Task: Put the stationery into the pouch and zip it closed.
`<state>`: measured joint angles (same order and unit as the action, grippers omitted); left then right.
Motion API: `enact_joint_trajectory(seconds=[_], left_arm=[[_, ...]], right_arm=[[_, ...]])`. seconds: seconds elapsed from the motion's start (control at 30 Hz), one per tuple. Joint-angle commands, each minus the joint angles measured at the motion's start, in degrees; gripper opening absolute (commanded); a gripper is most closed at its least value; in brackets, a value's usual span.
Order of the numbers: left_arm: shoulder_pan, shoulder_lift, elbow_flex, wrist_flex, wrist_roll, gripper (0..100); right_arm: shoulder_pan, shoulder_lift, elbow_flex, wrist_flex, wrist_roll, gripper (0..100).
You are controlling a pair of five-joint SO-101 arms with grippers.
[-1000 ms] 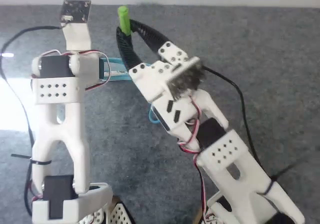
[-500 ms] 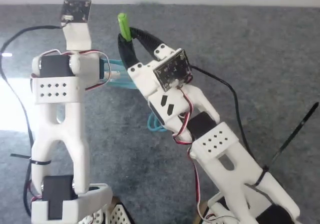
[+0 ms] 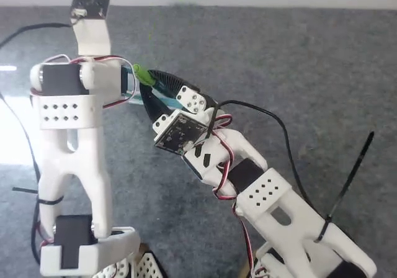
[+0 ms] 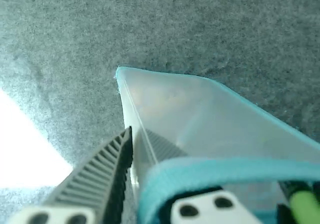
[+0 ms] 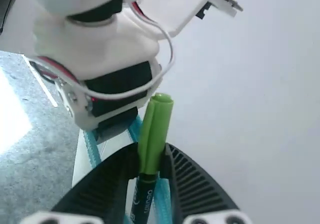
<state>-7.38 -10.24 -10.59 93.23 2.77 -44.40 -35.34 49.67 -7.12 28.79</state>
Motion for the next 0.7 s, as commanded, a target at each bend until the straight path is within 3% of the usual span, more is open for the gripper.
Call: enact_joint_trajectory(seconds=[0.0,0.13,0.3,0.5,0.67], left_arm=[[-0.09,-0.62,-5.76,1.23,0.00,1],[-0.09,-0.62,-8.66,2.90,0.09,1],[-0.09,-0.53,-8.84,3.08,0.09,1],[-0.09,-0.62,-7.08,2.81,0.09,1],[-0.09,-0.62,-6.37,2.73,0.09,1]], right_arm=[[1.98,-2.33,-0.26,1.54,0.88,1.0],[2.24,-2.68,-0.26,6.11,0.88,4.8],[3.91,-2.86,-1.32,8.66,0.79,21.9],[6.81,-9.45,-7.56,17.10,0.62,20.2],[7.16,-16.66,-12.84,30.73,0.79,16.2]])
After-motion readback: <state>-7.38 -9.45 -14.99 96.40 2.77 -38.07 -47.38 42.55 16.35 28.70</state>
